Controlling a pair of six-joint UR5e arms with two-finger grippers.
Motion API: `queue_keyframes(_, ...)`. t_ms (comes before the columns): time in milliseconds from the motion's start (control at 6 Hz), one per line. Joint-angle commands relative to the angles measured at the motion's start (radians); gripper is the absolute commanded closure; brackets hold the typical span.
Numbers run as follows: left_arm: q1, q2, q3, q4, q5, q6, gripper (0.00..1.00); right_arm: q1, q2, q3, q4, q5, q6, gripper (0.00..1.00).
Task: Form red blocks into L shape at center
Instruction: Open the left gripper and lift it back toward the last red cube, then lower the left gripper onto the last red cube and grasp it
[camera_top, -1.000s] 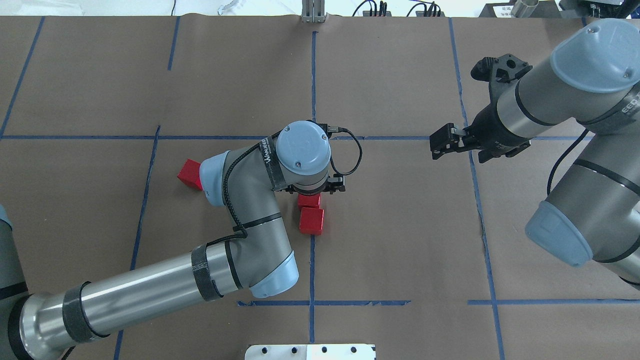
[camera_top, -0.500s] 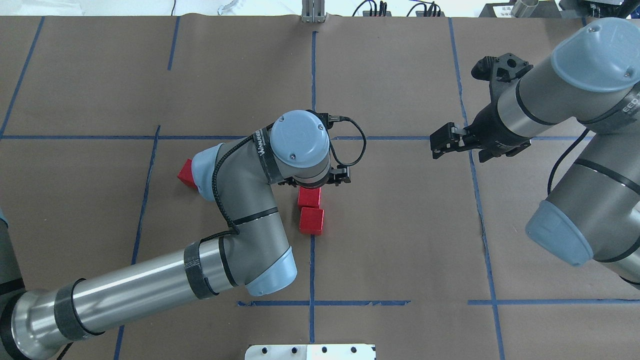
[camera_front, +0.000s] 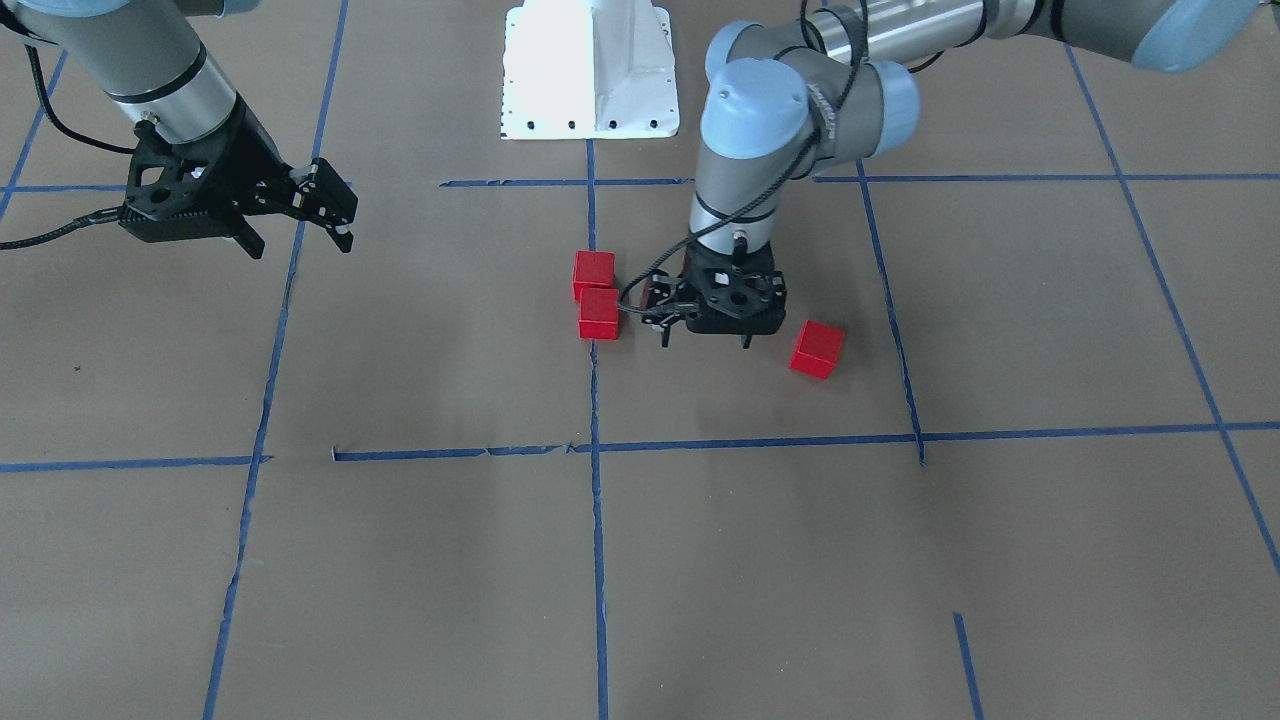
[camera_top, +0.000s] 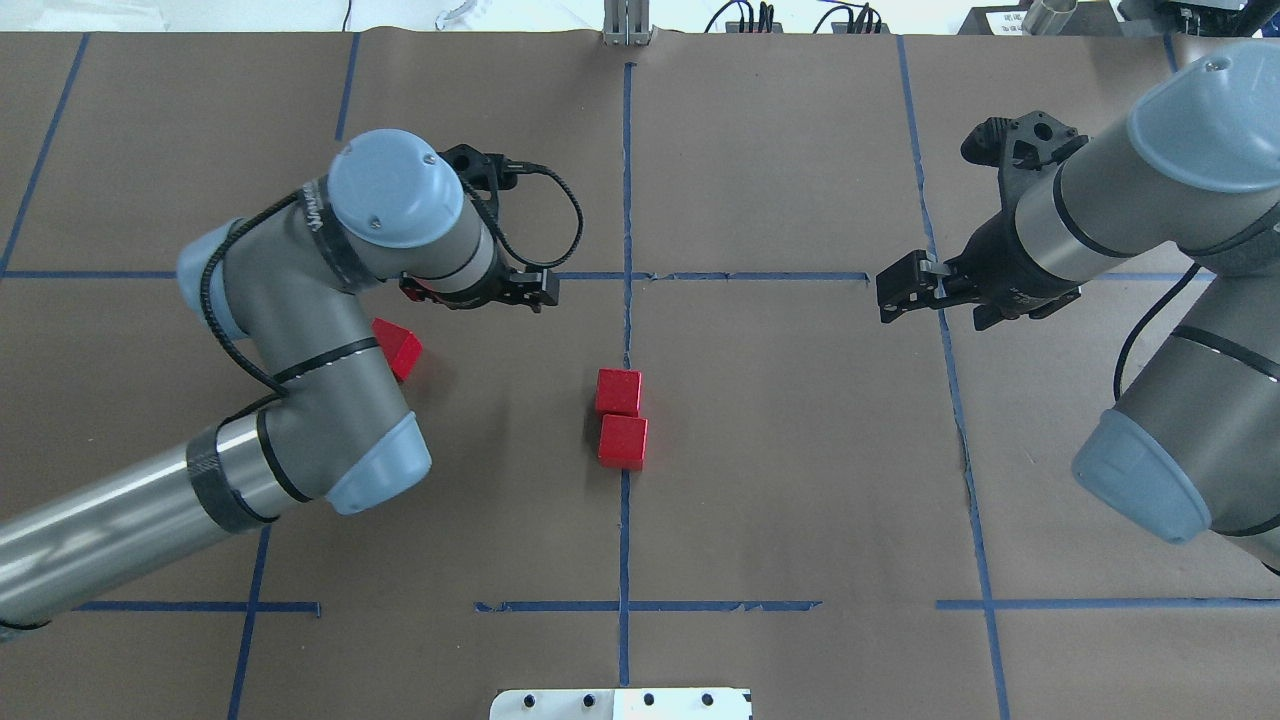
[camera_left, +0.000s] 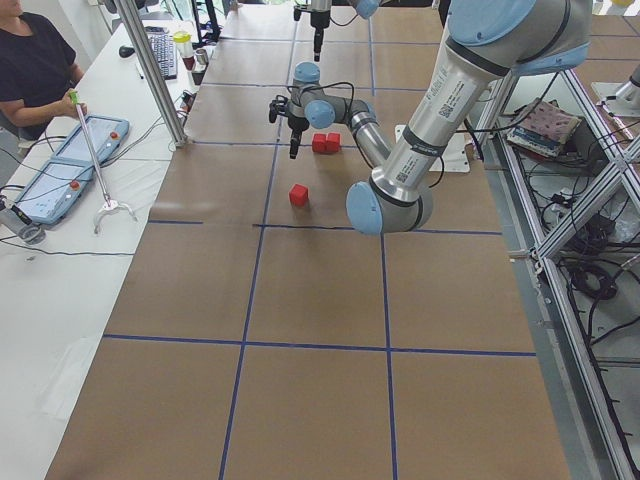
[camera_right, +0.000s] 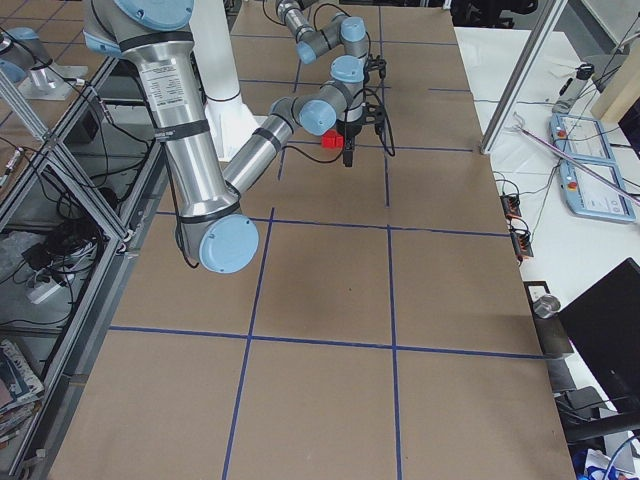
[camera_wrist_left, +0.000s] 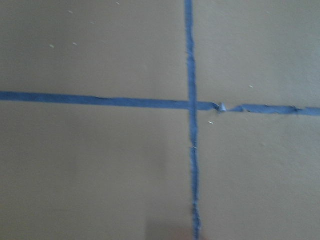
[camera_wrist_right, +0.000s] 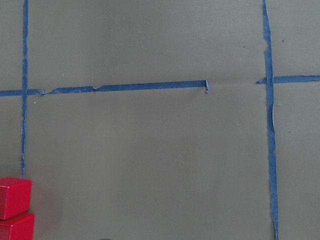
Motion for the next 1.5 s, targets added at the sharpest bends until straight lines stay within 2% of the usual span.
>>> queue_keyframes(0, -0.098, 0.097, -0.010, -0.053, -0.143, 0.129, 0.03, -0.002, -0.008, 0.006, 0.000, -0.003, 0.000, 0.00)
queue_keyframes(167, -0.135, 0.114, -0.007, -0.057, -0.144, 0.283, 0.03, -0.003, -0.005, 0.003, 0.000, -0.003, 0.000, 0.00)
queue_keyframes(333, -0.135, 0.117, 0.021, -0.057, -0.144, 0.315, 0.03, -0.003, -0.003, 0.002, 0.000, -0.003, 0.002, 0.00)
queue_keyframes(833, -0.056, 0.123, 0.024, -0.058, -0.148, 0.183, 0.02, -0.003, -0.001, -0.001, 0.000, -0.003, -0.002, 0.00)
queue_keyframes(1333, -0.051, 0.128, 0.027, -0.060, -0.141, 0.235, 0.02, -0.003, -0.004, -0.003, 0.000, -0.001, -0.002, 0.00)
